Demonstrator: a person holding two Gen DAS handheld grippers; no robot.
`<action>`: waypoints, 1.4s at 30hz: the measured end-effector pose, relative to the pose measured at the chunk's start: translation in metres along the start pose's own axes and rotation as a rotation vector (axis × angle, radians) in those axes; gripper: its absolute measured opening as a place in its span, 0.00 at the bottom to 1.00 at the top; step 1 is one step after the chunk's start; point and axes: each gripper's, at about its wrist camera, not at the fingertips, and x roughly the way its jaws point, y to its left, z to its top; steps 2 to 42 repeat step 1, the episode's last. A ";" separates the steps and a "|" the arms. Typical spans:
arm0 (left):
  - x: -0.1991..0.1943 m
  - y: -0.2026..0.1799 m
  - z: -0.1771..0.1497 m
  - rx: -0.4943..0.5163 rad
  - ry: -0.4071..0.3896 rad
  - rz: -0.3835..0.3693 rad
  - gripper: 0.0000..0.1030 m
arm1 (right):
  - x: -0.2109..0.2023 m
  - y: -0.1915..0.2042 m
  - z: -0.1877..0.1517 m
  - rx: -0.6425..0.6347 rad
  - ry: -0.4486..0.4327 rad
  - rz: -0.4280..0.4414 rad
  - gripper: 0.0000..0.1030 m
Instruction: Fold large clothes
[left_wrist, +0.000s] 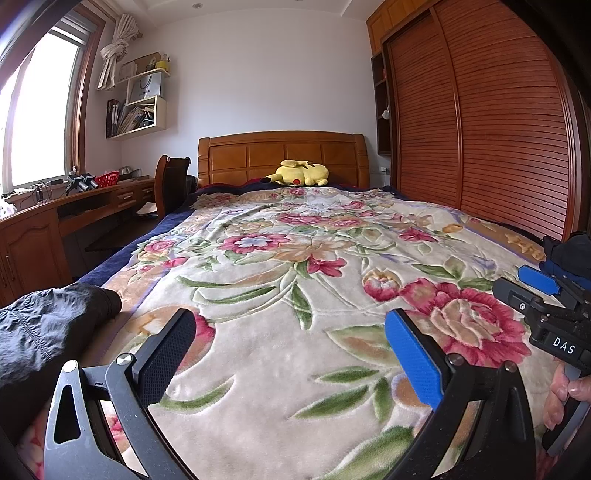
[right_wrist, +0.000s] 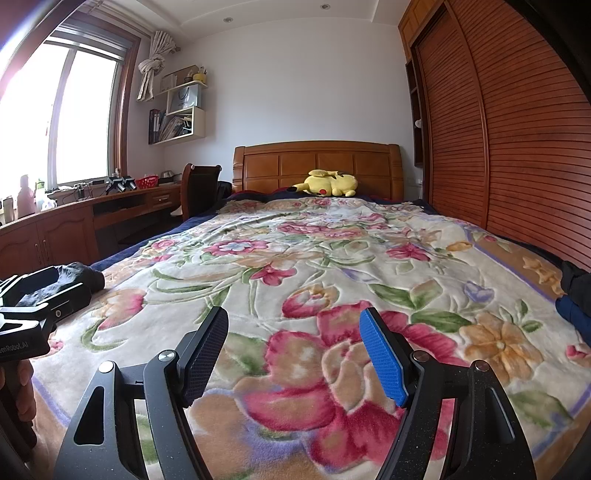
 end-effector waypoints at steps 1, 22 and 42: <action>0.001 0.001 0.001 0.000 0.000 0.000 1.00 | 0.000 0.000 0.000 0.000 -0.001 -0.001 0.73; 0.001 0.001 0.001 0.000 0.000 0.000 1.00 | 0.000 0.000 0.000 0.000 -0.001 -0.001 0.73; 0.001 0.001 0.001 0.000 0.000 0.000 1.00 | 0.000 0.000 0.000 0.000 -0.001 -0.001 0.73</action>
